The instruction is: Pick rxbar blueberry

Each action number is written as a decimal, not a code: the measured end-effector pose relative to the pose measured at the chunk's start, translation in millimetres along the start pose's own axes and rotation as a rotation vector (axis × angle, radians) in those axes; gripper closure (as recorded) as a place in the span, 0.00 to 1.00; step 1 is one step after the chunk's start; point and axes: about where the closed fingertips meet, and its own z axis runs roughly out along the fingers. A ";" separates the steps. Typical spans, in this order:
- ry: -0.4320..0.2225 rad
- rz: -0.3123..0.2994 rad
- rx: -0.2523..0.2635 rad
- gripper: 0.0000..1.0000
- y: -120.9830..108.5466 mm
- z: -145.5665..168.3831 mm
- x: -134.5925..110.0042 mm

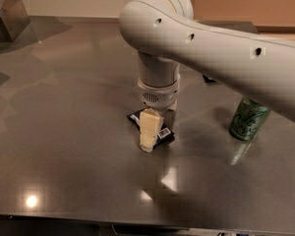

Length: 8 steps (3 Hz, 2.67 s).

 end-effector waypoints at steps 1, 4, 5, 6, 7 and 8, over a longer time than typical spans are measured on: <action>0.002 0.012 0.002 0.39 -4.6 -4.1 -1.7; -0.032 0.033 -0.003 1.00 -10.1 -25.7 0.6; -0.089 0.049 -0.023 1.00 -17.0 -50.5 5.4; -0.146 0.033 -0.027 1.00 -20.2 -82.5 5.6; -0.186 0.006 -0.006 1.00 -26.7 -114.8 1.9; -0.229 -0.008 0.045 1.00 -38.9 -145.6 -3.4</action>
Offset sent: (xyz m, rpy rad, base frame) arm 0.0033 0.0000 0.0172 -0.0203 0.0004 -0.0157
